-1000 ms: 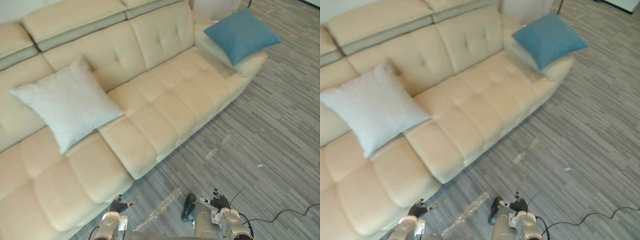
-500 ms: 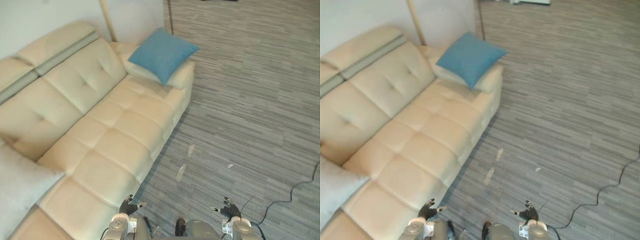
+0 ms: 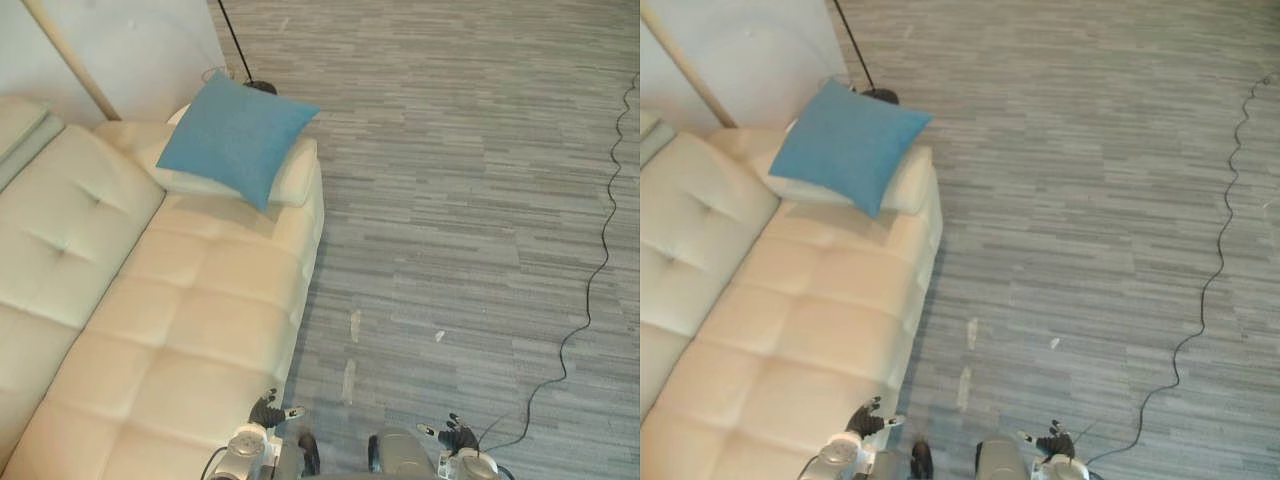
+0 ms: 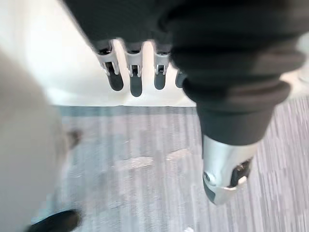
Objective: Pick up cushions and gather them together orderly.
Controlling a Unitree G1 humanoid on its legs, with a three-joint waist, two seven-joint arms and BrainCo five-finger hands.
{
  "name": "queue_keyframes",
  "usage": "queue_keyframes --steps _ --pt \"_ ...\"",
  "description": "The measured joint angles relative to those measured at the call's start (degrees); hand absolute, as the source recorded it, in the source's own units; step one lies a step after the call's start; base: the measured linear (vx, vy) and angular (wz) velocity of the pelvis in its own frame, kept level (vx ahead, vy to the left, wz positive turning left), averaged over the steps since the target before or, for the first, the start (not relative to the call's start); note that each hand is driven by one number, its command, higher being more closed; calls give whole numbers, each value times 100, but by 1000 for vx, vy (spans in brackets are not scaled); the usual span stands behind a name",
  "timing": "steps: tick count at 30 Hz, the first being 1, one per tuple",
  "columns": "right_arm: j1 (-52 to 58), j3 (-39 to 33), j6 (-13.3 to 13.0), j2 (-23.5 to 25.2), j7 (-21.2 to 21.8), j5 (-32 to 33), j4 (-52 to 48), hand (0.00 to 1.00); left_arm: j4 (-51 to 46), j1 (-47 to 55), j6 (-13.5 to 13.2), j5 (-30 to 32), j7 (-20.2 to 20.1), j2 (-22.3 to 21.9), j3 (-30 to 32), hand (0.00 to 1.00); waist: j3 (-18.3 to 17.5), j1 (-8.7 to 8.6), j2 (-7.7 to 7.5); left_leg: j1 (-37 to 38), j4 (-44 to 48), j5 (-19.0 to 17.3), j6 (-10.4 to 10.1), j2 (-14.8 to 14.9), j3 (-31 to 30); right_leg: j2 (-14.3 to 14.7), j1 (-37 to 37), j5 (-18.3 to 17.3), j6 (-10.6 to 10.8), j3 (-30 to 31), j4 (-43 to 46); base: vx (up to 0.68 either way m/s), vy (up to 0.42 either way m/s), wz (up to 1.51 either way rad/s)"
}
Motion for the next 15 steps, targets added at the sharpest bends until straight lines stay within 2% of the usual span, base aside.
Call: queue_keyframes --steps 2,3,4,5,6,7,8,9,10,11,13,15 --pt "-108 -1 -11 -57 -3 -23 -17 0 1 -68 -1 2 3 29 1 0 46 -33 82 222 -183 -1 -7 136 -22 46 -360 523 30 -90 -1060 470 -117 19" --pt "-72 0 -11 -51 -4 -26 -21 0 1 -87 -5 4 4 55 -1 0 26 -62 29 326 -155 -68 -187 137 -54 72 -396 1210 41 32 -1970 534 -206 46" --pt "58 -5 -11 -52 -7 -30 -13 0 29 -55 -5 5 9 52 15 0 -3 -92 -25 488 -86 -277 -540 119 -120 74 -354 2286 -164 221 -2239 554 -231 44" --pt "74 -16 -8 -115 -8 -24 5 0 93 -64 -4 6 11 -13 59 0 4 -105 80 562 -16 -357 -655 213 -165 114 -391 2124 -310 229 -1959 565 -238 25" --pt "43 -76 -11 -150 -26 -21 -2 0 122 5 -10 6 6 -97 69 0 -88 -67 176 394 460 -267 -822 308 -164 101 -526 1725 -383 247 -1475 534 -249 6" --pt "31 -100 -11 -180 -18 -19 -2 0 126 13 -9 4 8 -144 73 0 -77 -110 153 135 1153 -131 -968 347 -214 40 -505 1489 -422 234 -1280 632 -314 11" --pt "47 -116 -7 -195 -14 -19 1 0 138 31 -6 5 5 -209 96 0 -45 -140 192 -326 2354 268 -1033 512 -283 15 -245 1226 -500 142 -1254 510 -283 20" --pt "63 -116 -3 -189 -15 -16 6 0 139 43 -6 4 1 -230 134 0 -30 -147 189 -536 2890 519 -1070 617 -287 16 -88 1144 -538 98 -1296 497 -267 20" --pt "153 -121 1 -159 -37 38 6 0 136 81 -7 4 -5 -259 186 0 16 -137 166 -933 4153 486 -957 973 -124 115 447 1000 -614 4 -1490 460 -232 2" --pt "190 -122 -7 -145 -62 88 7 0 127 111 -8 4 -6 -251 188 0 52 -107 89 -1124 4756 348 -753 1156 136 154 923 934 -645 -14 -1722 451 -222 -6" --pt "186 -155 -27 -155 -93 215 -11 0 79 80 -19 -7 -7 -267 188 0 53 -72 8 -1610 4781 178 -656 1174 465 147 1487 894 -631 -19 -2199 430 -158 -11" --pt "159 -358 -49 -145 -114 245 -15 0 55 32 -18 -17 -5 -294 233 0 65 -28 6 -2018 4074 96 -619 1084 626 151 1736 899 -622 -31 -2481 309 -47 -4"
